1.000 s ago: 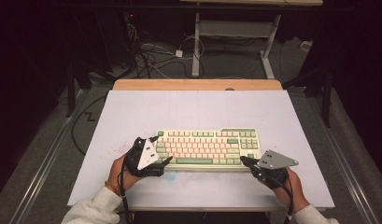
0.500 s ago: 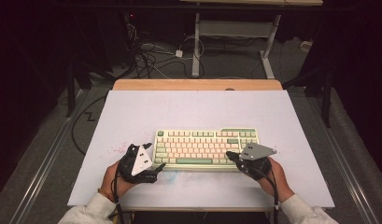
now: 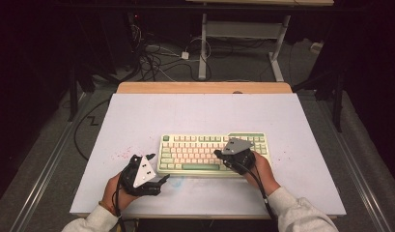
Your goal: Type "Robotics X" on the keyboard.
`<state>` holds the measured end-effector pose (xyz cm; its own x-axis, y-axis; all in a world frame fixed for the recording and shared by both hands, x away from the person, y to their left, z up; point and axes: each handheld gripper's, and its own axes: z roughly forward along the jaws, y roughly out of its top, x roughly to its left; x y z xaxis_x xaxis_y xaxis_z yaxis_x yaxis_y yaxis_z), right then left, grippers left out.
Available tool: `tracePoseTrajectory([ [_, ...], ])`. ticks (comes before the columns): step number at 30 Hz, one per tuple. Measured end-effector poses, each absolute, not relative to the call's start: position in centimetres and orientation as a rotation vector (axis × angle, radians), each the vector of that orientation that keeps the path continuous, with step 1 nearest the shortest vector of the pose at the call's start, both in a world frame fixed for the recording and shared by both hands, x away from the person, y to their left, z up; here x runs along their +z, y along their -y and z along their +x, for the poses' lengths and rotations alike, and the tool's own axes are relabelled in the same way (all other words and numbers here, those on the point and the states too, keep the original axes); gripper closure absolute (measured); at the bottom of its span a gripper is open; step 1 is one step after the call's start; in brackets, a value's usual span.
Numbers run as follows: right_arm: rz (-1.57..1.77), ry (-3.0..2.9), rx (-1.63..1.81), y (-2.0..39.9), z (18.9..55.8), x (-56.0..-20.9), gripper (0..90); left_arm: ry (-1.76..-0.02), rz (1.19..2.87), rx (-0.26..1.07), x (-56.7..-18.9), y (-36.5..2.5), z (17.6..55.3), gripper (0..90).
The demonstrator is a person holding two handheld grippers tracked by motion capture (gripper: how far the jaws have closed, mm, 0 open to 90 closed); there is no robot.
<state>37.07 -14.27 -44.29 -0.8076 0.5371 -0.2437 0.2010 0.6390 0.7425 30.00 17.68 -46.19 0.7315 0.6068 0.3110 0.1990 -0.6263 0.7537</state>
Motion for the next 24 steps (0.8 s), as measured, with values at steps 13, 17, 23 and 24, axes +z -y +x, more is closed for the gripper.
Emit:
tracePoseTrajectory([
  [13, 0.624, -2.462, 0.944, 12.3, 39.4, -45.0, 90.0, -0.611, 2.211, 0.699, -46.4, -17.7, 30.1, 18.2],
  [17, 0.630, -2.466, 0.921, 12.1, 39.7, -45.1, 90.0, -0.612, 2.215, 0.695, -46.4, -17.8, 30.1, 18.2],
  [23, 0.630, -2.466, 0.911, 12.0, 39.8, -45.1, 90.0, -0.612, 2.213, 0.694, -46.4, -17.8, 30.1, 18.2],
  [24, 0.630, -2.464, 0.909, 12.0, 39.8, -45.0, 90.0, -0.612, 2.215, 0.694, -46.4, -17.8, 30.1, 18.2],
])
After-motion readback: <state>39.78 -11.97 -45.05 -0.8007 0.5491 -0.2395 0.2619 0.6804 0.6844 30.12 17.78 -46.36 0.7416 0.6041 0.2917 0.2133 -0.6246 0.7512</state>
